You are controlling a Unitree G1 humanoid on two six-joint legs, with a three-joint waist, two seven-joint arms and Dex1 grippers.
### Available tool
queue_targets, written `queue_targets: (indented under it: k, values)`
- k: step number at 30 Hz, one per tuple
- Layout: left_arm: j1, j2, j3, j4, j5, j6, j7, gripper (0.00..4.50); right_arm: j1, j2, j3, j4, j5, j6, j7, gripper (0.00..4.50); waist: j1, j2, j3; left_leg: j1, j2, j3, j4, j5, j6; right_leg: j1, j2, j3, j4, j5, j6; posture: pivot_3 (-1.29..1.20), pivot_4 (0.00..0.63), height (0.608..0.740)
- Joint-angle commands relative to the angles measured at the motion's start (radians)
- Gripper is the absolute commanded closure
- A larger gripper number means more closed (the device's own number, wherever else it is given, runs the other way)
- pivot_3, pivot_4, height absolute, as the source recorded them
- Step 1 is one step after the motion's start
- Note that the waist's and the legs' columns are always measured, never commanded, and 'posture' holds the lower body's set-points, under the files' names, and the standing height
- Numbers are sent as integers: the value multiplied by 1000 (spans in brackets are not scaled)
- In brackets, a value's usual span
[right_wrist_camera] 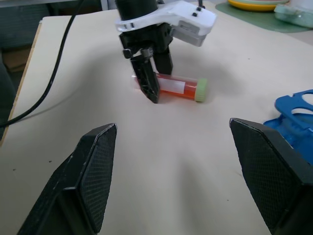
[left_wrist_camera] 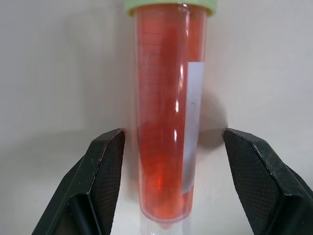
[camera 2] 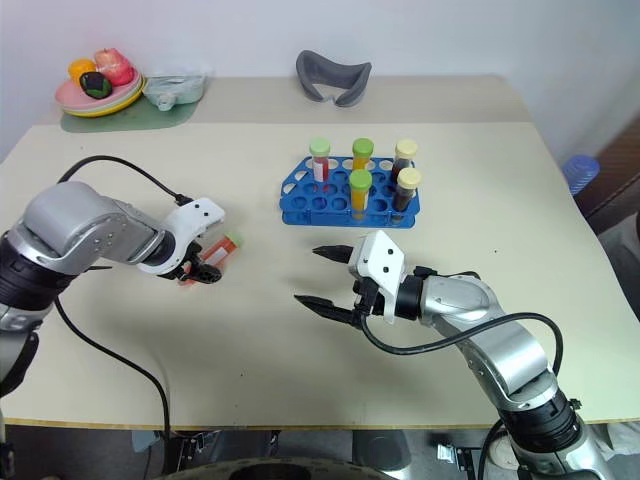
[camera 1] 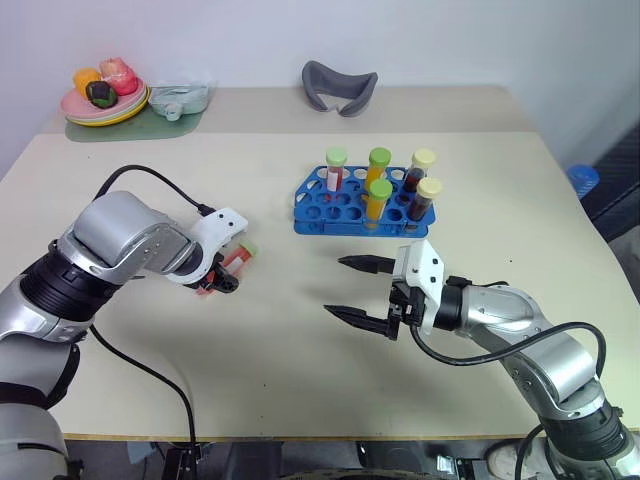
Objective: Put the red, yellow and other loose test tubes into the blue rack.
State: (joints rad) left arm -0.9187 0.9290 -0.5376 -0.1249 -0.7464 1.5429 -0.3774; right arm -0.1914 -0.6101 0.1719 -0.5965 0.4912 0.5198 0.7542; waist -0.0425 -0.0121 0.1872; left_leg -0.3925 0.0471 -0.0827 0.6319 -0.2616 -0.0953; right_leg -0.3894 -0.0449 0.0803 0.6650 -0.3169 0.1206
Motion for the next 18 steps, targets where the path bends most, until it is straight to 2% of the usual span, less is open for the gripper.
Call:
queue_targets:
  k: [1, 8, 14, 15, 16, 18]
  values:
    - [-7, -16, -31, 43, 97, -35, -39, 1254, 3, 7, -2, -52, 0, -7, -6, 736, 1, 0, 0, 0, 0, 0, 0, 0, 0, 0, 0, 0, 0, 0, 0, 0, 150, 740]
    - [-25, -40, -58, 99, 209, -76, -113, 1254, -5, 15, 5, -42, -6, -15, -7, 736, 1, 1, -1, 1, 0, 0, 0, 0, 0, 0, 0, 0, 0, 0, 0, 0, 150, 740]
    - [-5, -53, -67, 72, 260, -73, -154, 1254, -11, 22, 8, -37, -8, -15, -7, 736, 1, 1, -1, 1, 0, 0, 0, 0, 0, 1, 0, 0, 1, 0, 0, 0, 150, 740]
    - [-2, -55, -66, 68, 267, -71, -159, 1786, -12, 23, 9, -36, -9, -14, -7, 736, 1, 1, -1, 1, 0, 0, 0, 0, 0, 1, 0, 0, 1, 0, 0, 0, 150, 740]
    - [-1, -58, -63, 66, 272, -69, -162, 2097, -13, 24, 9, -34, -10, -14, -7, 736, 1, 1, -1, 1, 0, 0, 0, 0, 0, 1, 0, 0, 1, 0, 0, 0, 150, 740]
    - [2, -61, -56, 62, 281, -63, -168, 3018, -14, 25, 8, -33, -10, -14, -6, 736, 1, 1, -1, 1, 0, 0, 0, 0, 0, 1, 0, 0, 1, 0, 0, 0, 150, 740]
